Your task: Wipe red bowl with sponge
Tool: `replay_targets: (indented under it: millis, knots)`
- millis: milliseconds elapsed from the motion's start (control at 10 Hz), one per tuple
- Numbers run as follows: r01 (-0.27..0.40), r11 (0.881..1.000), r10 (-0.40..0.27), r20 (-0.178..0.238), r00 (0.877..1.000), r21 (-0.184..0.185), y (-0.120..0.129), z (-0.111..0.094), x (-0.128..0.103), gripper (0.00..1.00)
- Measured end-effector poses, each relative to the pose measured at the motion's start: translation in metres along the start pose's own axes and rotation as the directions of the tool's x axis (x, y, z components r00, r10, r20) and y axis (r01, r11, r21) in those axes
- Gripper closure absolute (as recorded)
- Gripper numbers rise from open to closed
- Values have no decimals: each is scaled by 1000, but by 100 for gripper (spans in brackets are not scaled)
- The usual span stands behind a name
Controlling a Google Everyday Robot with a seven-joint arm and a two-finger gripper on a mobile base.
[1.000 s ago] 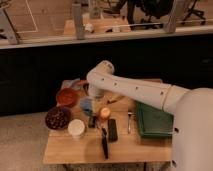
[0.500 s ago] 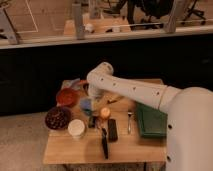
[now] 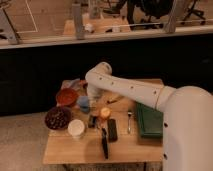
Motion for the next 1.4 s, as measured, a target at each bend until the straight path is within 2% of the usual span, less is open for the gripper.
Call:
replay_targets:
  millis: [200, 500, 700, 800, 1000, 1100, 1300, 1400]
  knots:
    - [11, 1000, -11, -12, 1000, 19, -4, -17, -6, 100]
    - [15, 996, -13, -26, 1000, 87, -11, -61, -14, 100]
    - [27, 990, -23, -33, 999, 135, -18, -77, -18, 100]
    - [48, 988, -42, -40, 998, 150, -27, -79, -29, 100]
    - [101, 986, -92, -75, 993, 134, -43, -68, -43, 100]
    - [120, 987, -110, -94, 989, 109, -46, -60, -44, 100]
    - [160, 986, -154, -124, 980, 37, -51, -30, -50, 100]
    - [161, 987, -157, -130, 979, 26, -51, -26, -49, 100]
